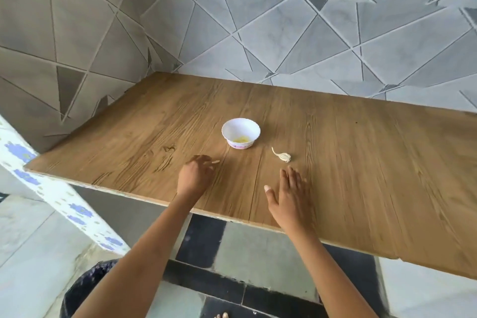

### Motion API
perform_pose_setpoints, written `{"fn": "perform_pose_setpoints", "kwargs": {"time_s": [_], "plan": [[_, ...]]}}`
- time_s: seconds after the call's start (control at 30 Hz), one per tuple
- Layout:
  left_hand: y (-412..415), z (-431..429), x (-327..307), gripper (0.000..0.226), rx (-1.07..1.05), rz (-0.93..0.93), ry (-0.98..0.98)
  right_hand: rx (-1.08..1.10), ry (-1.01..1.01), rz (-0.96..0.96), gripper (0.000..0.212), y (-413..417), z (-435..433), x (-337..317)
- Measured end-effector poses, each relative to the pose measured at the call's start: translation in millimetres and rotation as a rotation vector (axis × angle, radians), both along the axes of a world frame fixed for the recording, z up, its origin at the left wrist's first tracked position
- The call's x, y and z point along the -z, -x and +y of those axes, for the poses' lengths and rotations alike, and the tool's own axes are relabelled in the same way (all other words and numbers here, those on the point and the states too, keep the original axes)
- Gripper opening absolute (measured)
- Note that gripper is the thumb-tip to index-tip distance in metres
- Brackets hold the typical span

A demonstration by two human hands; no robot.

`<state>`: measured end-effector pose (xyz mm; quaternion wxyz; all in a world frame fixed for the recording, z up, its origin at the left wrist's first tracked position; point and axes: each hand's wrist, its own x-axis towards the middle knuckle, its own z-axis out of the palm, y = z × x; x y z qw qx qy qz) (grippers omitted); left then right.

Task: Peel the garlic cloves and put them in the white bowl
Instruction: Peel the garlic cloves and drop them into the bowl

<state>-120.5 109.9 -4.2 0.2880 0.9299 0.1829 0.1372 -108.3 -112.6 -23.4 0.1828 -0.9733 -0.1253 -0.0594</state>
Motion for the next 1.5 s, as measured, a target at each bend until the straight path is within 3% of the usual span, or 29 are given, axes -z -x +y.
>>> {"fn": "perform_pose_setpoints", "kwargs": {"time_s": [0.13,0.33,0.43,0.53,0.7,0.8,0.9,0.97,1.07,1.13,1.2,1.33,1.5], "plan": [[-26,20,8,0.029,0.073,0.006,-0.028,0.153,0.103,0.070,0.072,-17,2,11],[-50,32,13,0.017,0.170,0.023,-0.147,0.176,0.214,0.131,0.075,-17,4,16],[-62,25,-7,0.012,0.162,-0.147,-0.014,0.190,0.191,0.112,0.090,-18,6,20],[-87,8,-36,0.012,0.185,-0.247,0.001,0.200,0.138,0.075,0.091,-17,6,27],[-136,-15,-46,0.022,0.257,0.126,-0.377,0.204,0.111,0.088,0.094,-17,7,25],[-144,-24,-43,0.026,0.257,0.287,-0.435,0.195,0.090,0.085,0.097,-16,6,24],[-144,-28,-48,0.024,0.219,0.332,-0.411,0.179,0.048,0.090,0.103,-17,4,22],[-140,-32,-55,0.023,0.190,0.230,-0.433,0.166,0.001,0.111,0.106,-18,0,19],[-130,-57,-62,0.020,0.318,0.041,-0.269,0.161,-0.114,0.116,0.080,-24,-12,13],[-127,-83,-55,0.020,0.509,0.022,-0.151,0.153,-0.181,0.085,0.064,-31,-21,13],[-131,-105,-38,0.024,0.640,0.079,-0.191,0.151,-0.255,0.050,0.060,-38,-30,13],[-140,-117,-10,0.024,0.658,0.176,-0.192,0.127,-0.435,0.039,0.044,-54,-40,7],[-141,-109,-4,0.022,0.699,0.083,-0.020,0.118,-0.653,0.196,0.039,-83,-41,-4]]}}
